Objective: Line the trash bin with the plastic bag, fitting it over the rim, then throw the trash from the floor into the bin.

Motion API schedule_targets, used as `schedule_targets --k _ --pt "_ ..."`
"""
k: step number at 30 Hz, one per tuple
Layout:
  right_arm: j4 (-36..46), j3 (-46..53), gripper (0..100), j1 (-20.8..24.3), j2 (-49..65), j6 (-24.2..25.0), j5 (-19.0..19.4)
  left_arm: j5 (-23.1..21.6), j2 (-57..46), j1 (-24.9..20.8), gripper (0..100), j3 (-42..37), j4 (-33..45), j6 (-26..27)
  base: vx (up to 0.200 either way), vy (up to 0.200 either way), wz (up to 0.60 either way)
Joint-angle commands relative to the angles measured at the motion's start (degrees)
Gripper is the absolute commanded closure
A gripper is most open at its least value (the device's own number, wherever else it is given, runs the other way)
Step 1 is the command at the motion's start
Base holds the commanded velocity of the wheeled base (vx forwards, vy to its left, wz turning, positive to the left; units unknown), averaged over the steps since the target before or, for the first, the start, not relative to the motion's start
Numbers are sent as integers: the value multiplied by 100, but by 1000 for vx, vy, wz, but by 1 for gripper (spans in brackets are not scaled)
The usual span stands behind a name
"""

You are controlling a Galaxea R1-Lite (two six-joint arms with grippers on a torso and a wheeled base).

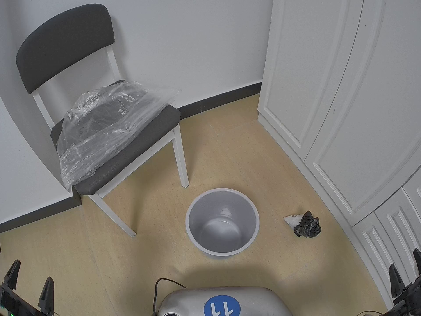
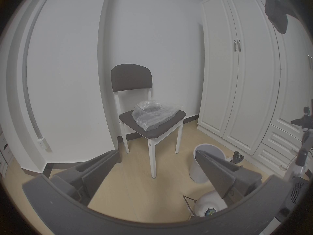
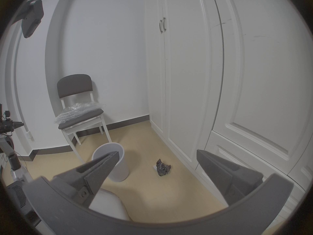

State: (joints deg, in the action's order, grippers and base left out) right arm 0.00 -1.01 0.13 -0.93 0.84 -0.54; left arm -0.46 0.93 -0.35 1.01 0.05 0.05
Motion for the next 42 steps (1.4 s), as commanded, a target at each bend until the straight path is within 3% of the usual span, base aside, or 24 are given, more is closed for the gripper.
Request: schedule_targets --k 1,31,42 --pt "0 101 0 4 93 -40 10 2 -93 0 0 -101 4 21 0 0 0" --pt "0 92 0 -13 93 -14 1 -24 -93 0 0 -101 4 48 0 0 0" --pt "9 92 0 -13 93 -234 45 -68 -93 9 0 -101 -14 180 0 0 0"
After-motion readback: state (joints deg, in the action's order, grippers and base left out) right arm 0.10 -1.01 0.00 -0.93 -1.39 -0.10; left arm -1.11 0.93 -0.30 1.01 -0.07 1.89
